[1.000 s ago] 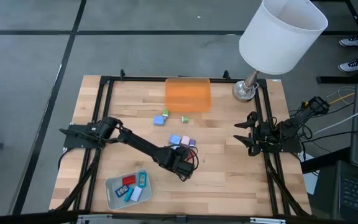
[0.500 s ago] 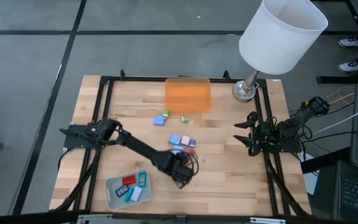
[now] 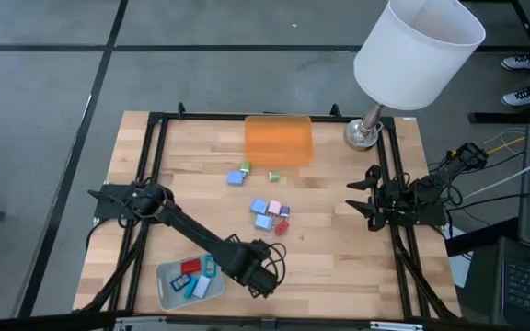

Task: Pick & Place Office items
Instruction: Put the red digital timer into the gray bin

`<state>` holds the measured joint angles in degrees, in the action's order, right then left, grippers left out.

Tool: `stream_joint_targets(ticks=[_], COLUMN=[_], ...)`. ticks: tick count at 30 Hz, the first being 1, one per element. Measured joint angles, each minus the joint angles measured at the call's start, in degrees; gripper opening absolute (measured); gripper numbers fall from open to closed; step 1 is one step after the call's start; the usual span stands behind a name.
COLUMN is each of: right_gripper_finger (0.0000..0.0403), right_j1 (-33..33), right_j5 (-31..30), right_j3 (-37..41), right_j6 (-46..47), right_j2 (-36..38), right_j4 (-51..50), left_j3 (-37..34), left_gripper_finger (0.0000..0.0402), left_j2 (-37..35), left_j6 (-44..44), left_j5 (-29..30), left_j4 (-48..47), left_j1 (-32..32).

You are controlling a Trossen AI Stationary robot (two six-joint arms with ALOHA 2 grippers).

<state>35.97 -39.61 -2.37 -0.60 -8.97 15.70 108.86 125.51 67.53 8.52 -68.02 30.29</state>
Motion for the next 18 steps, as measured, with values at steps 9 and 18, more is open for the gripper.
stream_joint_targets(ticks=[9, 18], right_gripper_finger=[0.0241, 0.0241], right_j1=[0.0, 0.01], right_j5=[0.02, 0.02], right_j3=[0.0, 0.0], right_j6=[0.42, 0.13], right_j2=[0.0, 0.0], right_j4=[0.09, -0.2], left_j3=[9.46, 13.11], left_gripper_finger=[0.0142, 0.0142], left_j2=[-0.11, -0.54], left_j6=[4.08, 14.93], left_j5=[4.13, -0.58], left_j4=[-12.65, -21.85], left_j1=[2.88, 9.39])
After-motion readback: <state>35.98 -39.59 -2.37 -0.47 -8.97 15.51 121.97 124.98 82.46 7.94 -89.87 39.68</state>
